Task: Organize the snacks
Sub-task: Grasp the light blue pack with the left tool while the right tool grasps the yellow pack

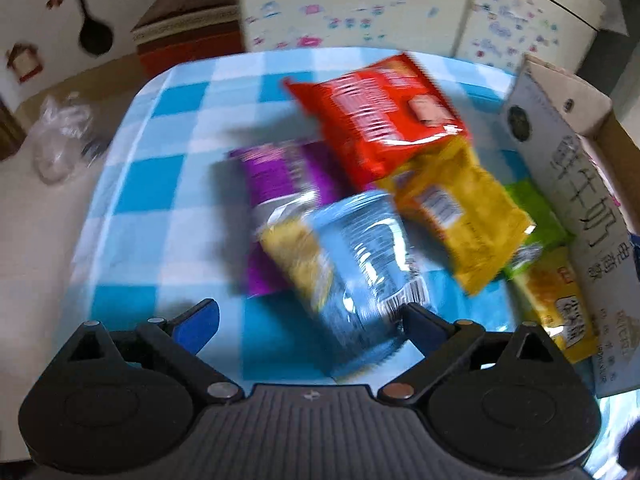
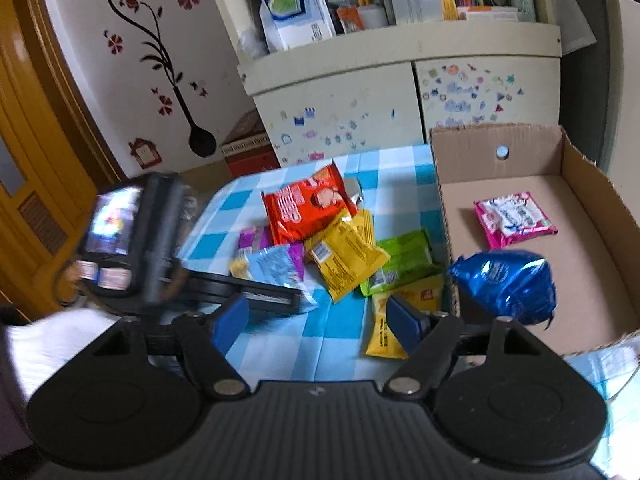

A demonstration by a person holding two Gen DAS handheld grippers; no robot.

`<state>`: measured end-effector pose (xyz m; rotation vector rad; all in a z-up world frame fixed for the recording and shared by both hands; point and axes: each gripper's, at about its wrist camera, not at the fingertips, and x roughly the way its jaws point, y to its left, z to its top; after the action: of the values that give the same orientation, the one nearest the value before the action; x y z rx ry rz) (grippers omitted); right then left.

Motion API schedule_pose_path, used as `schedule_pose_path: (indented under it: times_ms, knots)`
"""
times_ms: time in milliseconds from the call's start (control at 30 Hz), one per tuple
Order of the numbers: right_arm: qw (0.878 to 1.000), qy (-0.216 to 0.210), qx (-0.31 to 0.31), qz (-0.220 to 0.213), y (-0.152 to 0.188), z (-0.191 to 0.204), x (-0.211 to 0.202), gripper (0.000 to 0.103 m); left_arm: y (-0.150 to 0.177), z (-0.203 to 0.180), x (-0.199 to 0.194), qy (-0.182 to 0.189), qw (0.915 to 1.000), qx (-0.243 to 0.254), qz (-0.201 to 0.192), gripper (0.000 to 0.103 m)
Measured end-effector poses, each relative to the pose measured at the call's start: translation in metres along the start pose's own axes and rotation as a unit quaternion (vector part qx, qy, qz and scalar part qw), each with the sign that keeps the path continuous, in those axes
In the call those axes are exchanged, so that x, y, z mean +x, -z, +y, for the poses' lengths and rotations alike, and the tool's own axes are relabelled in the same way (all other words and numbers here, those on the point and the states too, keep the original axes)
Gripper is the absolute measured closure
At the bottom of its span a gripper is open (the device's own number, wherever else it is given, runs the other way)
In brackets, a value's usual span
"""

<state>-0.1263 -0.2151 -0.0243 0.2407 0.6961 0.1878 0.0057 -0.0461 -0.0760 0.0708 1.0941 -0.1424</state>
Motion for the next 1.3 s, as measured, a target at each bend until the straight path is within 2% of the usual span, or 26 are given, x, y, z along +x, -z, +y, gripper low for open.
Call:
schedule_pose_path:
  times_ms: [167,233,367,467,533,667,833,933,1067,1133,1200,1300]
  knots:
    - [0.999,0.047,-0.016,-0.003,0.01,0.012,0.019,0.024,0.006,0.033,-0.006,0.018,0.9956,-0.09,0.015,0.003]
    - [0.997,0.068,-0.036,-0.01,0.011,0.019,0.025,0.02,0.005,0.036,-0.01,0.022,0.9939,-0.107,0.011,0.003]
    - [0.99,0.122,-0.061,-0.022,0.017,0.033,0.036,0.02,-0.006,0.03,-0.021,0.017,0.9952,-0.093,-0.022,0.003]
    - [0.99,0.114,-0.076,-0.031,0.019,0.045,0.036,0.02,-0.014,0.026,-0.023,0.021,0.9958,-0.083,-0.031,0.003]
    - [0.99,0.117,-0.076,-0.02,0.02,0.047,0.043,0.02,-0.018,0.023,-0.02,0.03,0.9969,-0.069,-0.023,0.003]
    - [0.985,0.166,-0.045,0.01,0.021,0.043,0.063,0.02,-0.019,0.02,-0.012,0.029,0.9972,-0.067,-0.015,0.003]
    - [0.974,0.226,-0.022,0.007,0.02,0.049,0.08,0.014,-0.021,0.022,-0.009,0.017,0.9977,-0.066,-0.008,0.003]
    - [0.961,0.275,-0.011,0.004,0.021,0.05,0.092,0.013,-0.024,0.029,-0.01,0.015,0.9967,-0.079,-0.007,0.003]
    - [0.948,0.314,0.049,0.013,0.019,0.038,0.104,0.013,-0.025,0.034,-0.012,0.017,0.9957,-0.09,-0.01,0.003]
    - [0.943,0.325,0.066,0.015,0.018,0.033,0.11,0.011,-0.025,0.034,-0.013,0.019,0.9955,-0.092,-0.008,0.003]
    - [0.941,0.33,0.08,0.01,0.019,0.028,0.113,0.004,-0.026,0.033,-0.013,0.019,0.9956,-0.092,-0.009,0.003]
    - [0.945,0.308,0.111,0.014,0.019,0.018,0.112,0.002,-0.025,0.033,-0.013,0.016,0.9956,-0.091,-0.01,0.003]
